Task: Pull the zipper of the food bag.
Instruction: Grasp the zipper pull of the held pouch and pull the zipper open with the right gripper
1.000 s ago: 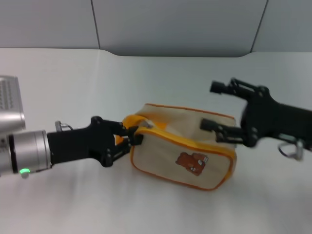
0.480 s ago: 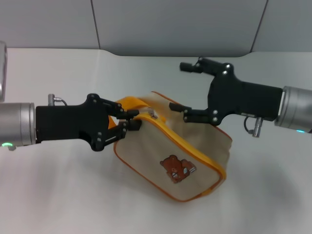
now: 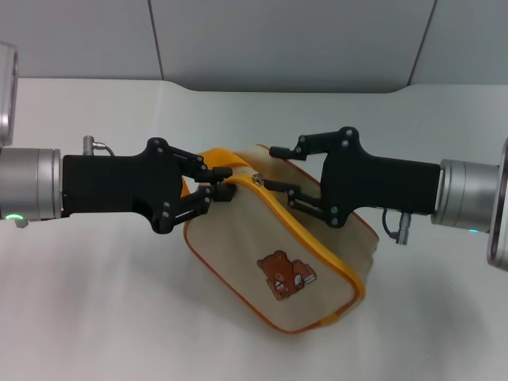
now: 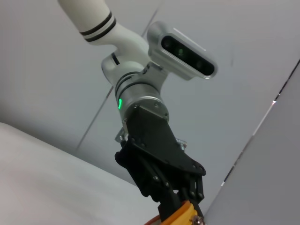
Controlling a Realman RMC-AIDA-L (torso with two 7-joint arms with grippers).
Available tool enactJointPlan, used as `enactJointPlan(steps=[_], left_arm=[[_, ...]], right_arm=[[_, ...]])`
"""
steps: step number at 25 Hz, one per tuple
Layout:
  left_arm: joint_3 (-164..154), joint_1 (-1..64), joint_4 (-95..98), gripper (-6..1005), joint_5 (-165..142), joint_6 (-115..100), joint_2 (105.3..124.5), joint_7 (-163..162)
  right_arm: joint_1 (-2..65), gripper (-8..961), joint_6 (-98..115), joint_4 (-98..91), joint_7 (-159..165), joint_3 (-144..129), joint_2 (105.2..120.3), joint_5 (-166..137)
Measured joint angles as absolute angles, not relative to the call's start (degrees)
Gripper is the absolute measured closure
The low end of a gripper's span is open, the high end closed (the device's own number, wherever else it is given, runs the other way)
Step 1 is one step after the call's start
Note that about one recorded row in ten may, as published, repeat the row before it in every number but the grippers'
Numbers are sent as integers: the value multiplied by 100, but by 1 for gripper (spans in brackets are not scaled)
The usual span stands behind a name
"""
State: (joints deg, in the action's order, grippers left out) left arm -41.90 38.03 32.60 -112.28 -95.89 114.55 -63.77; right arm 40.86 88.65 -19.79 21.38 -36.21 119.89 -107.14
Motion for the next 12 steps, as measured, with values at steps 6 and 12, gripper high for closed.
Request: enactJointPlan(steps=[6, 12], left_arm=[[-4193, 3832, 3263, 845, -11321, -9606, 11466, -6420], [-4188, 3836, 3287, 844, -11321, -9607, 11479, -6441]], right_arm=[[4142, 606, 8893, -1871, 2127, -3863, 11988, -10713], [4184, 712, 8871, -1691, 1982, -3939, 11988, -10712]])
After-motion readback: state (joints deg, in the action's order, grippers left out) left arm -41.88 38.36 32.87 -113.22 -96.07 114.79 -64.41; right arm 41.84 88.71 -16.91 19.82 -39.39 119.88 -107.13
